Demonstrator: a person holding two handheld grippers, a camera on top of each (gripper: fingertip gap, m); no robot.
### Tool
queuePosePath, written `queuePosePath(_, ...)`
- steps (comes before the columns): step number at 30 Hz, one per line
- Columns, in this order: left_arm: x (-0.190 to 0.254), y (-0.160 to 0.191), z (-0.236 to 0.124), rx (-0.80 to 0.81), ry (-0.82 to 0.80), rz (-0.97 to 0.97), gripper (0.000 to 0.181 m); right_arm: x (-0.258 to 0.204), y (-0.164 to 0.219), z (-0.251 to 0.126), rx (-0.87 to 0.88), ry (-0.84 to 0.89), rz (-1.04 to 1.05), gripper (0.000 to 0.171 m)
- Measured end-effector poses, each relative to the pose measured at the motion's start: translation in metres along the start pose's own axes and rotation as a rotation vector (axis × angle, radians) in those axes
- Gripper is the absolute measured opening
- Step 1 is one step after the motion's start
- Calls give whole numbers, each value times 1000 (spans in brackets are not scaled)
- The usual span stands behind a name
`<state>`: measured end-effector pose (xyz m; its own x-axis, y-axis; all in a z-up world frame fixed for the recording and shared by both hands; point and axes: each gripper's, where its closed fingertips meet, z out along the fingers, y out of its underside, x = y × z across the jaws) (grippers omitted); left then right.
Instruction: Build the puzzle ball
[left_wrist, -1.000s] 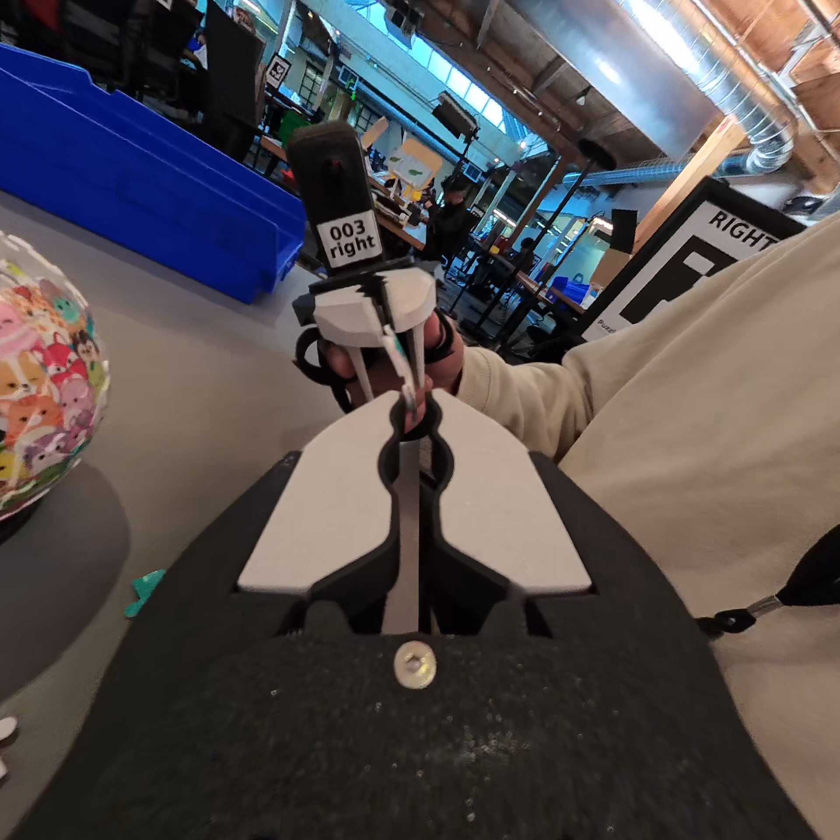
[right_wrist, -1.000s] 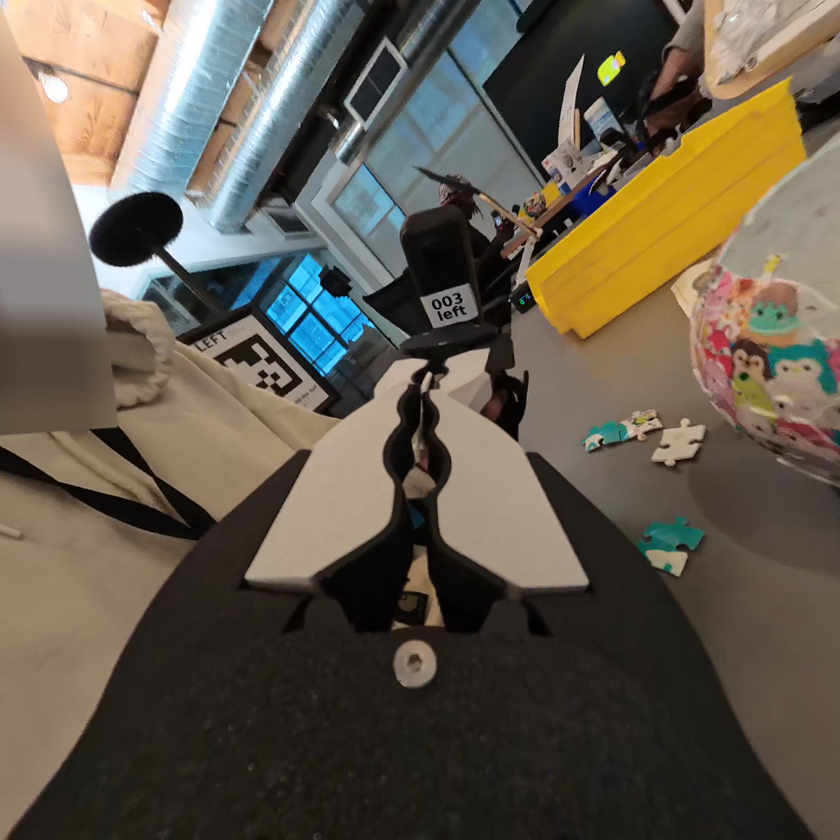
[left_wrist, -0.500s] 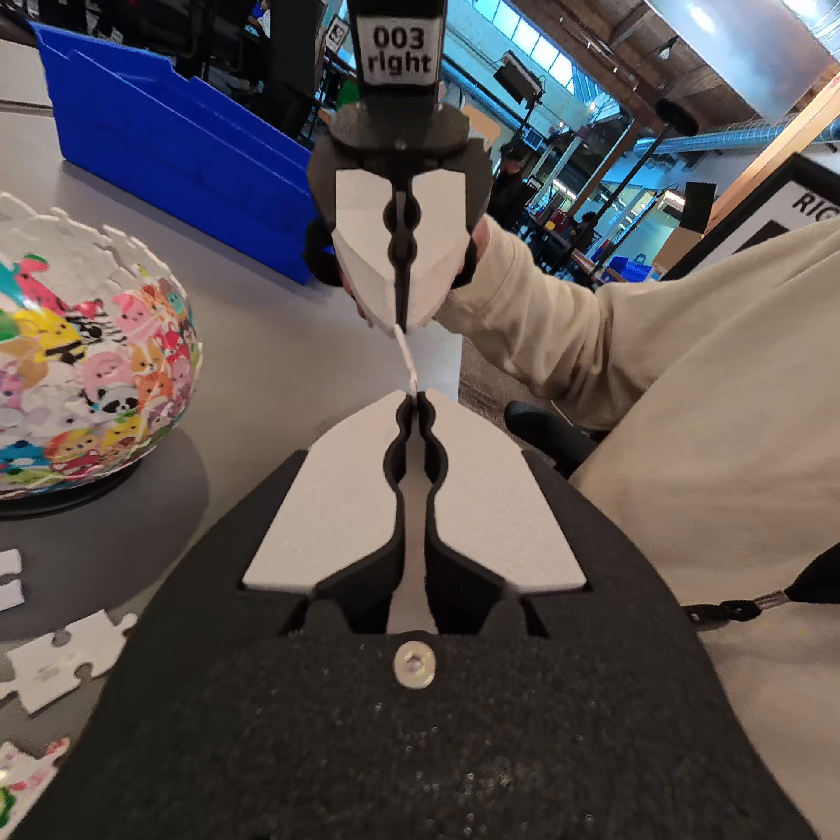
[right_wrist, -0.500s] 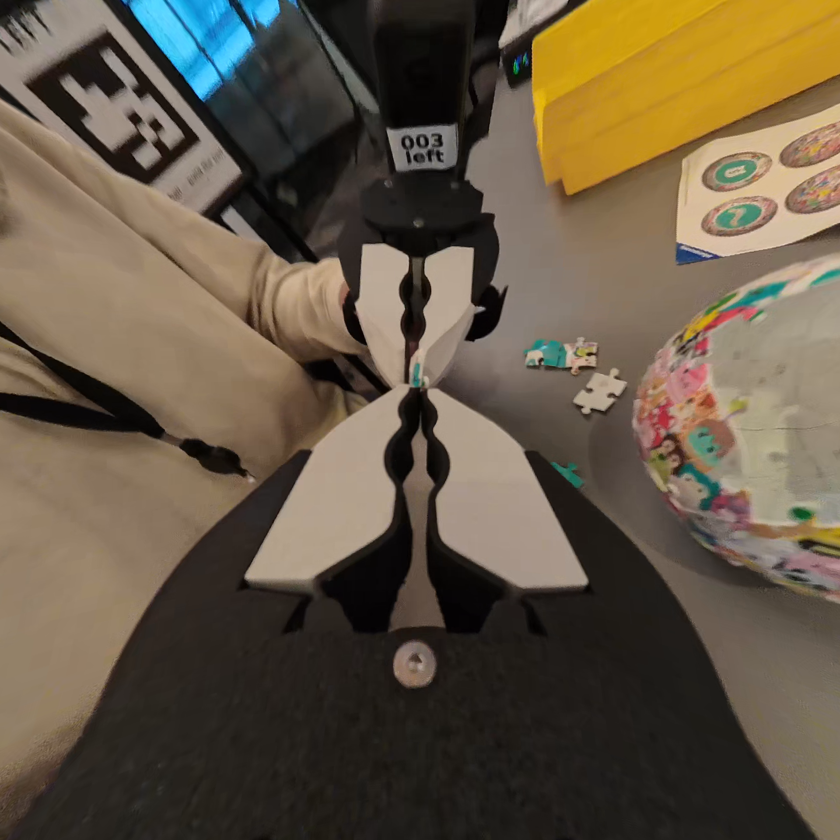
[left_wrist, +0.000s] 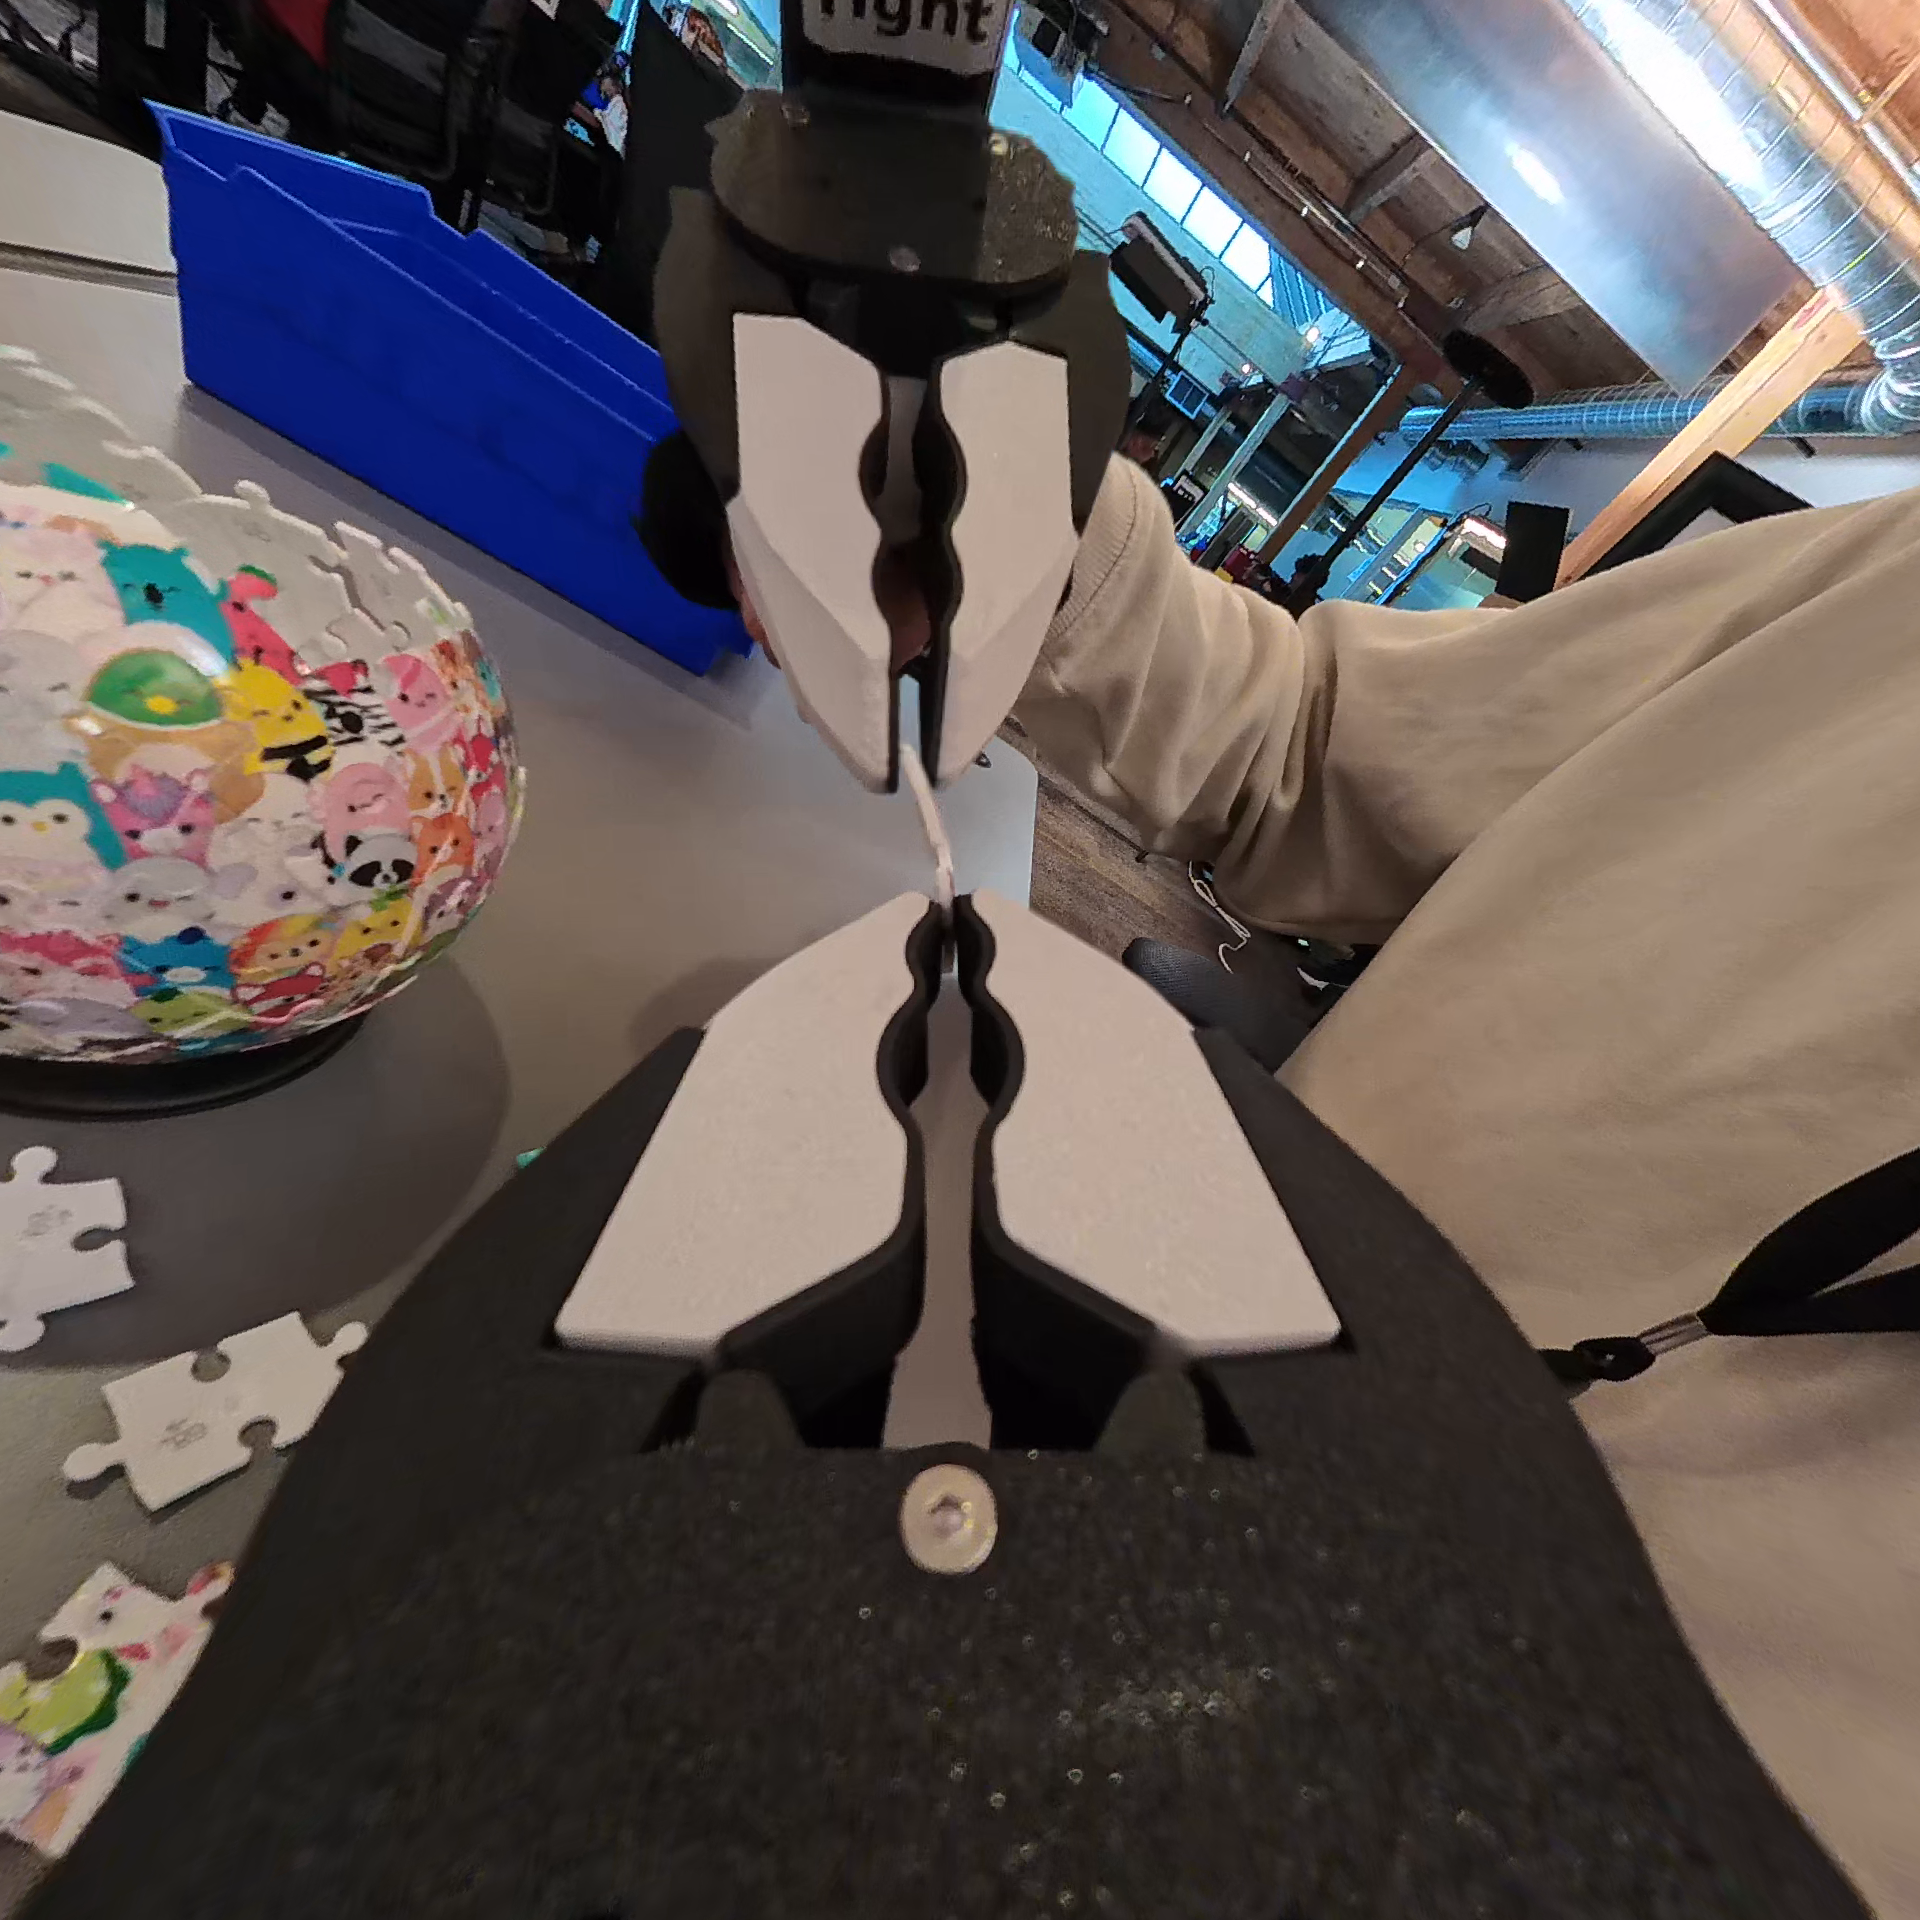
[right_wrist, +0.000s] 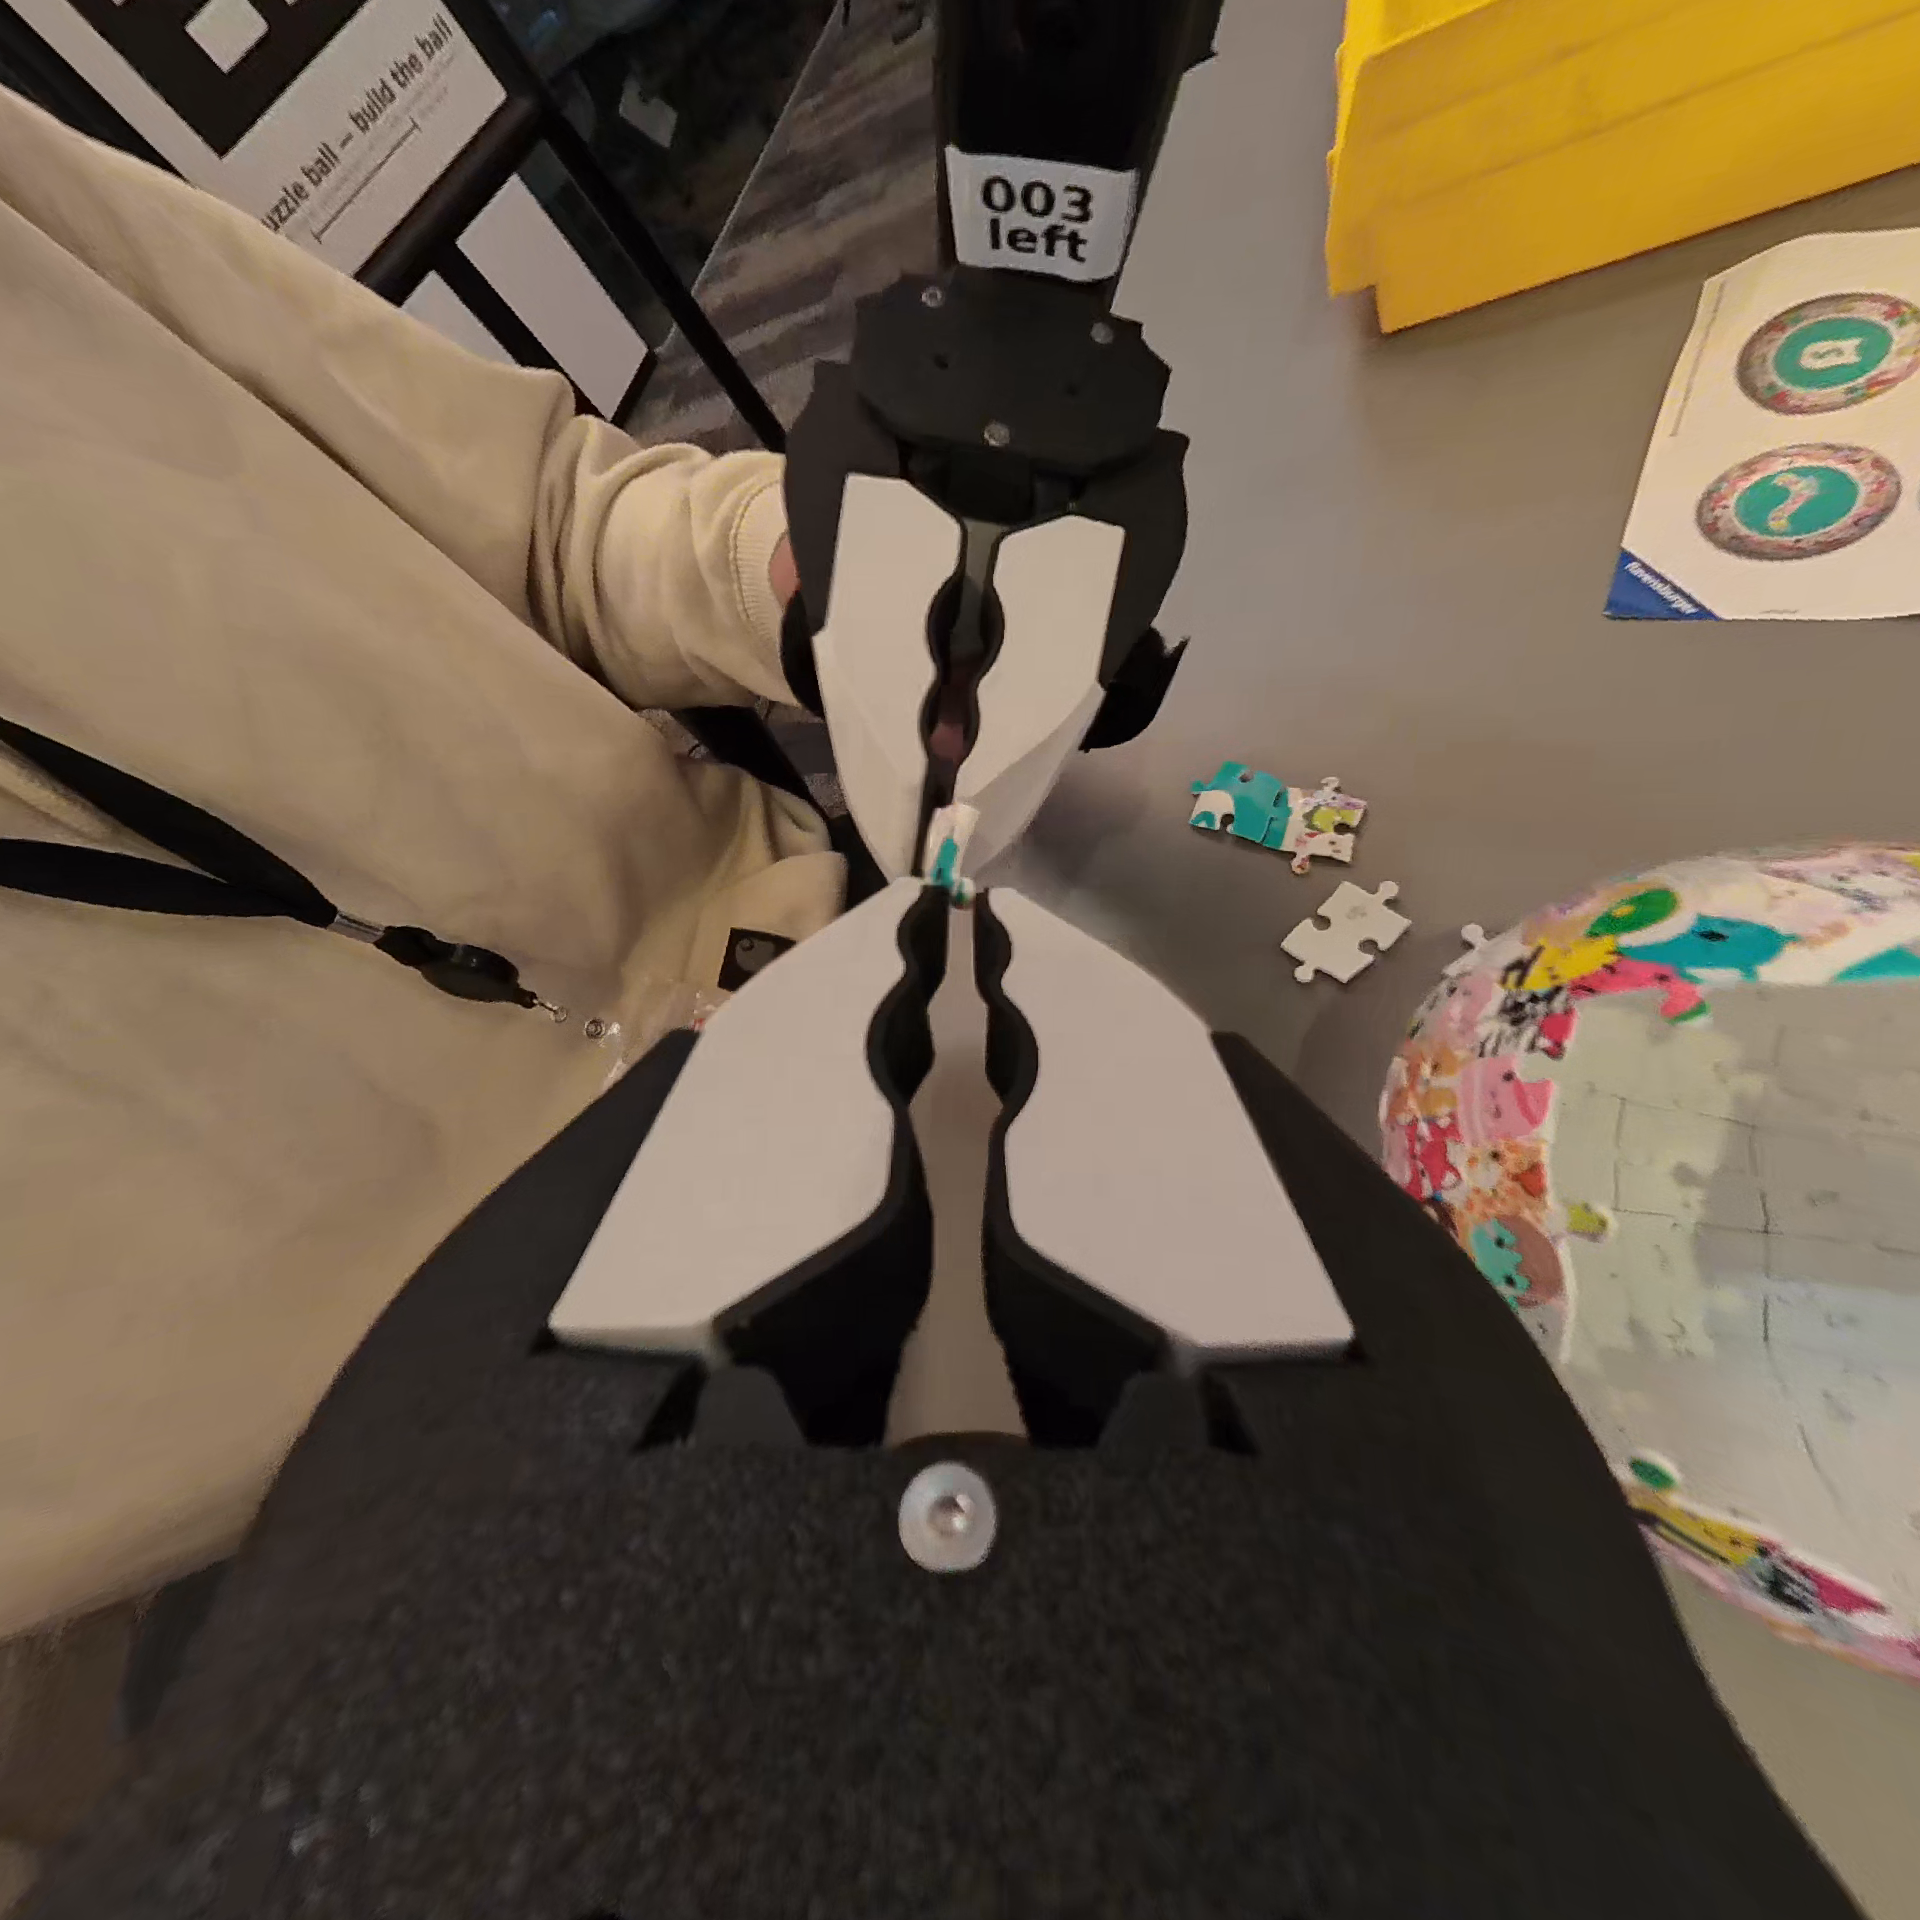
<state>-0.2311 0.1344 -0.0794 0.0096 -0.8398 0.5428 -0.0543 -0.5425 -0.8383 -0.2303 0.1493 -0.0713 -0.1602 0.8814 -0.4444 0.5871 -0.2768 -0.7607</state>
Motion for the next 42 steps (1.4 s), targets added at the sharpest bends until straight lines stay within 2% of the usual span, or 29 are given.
queuePosePath(13,4,-15,-17,113,59,-56,1,-7,14,18,99,-66,69,2)
queuePosePath(18,0,-20,-21,174,69,-88,5,-8,6,16,279,-73,104,1)
queuePosePath(20,-3,-22,-24,193,46,-80,16,-5,2,8,376,-54,134,1)
queuePosePath(23,-8,-14,-22,152,-8,-58,16,1,0,0,519,-36,192,1)
queuePosePath(27,-6,-14,-12,165,10,-83,17,-1,-1,1,657,-55,238,1)
queuePosePath(37,-2,-17,-10,185,39,-101,2,-4,4,23,674,-47,262,2)
queuePosePath(42,-6,-4,-10,66,-2,-78,2,1,14,28,520,61,194,7)
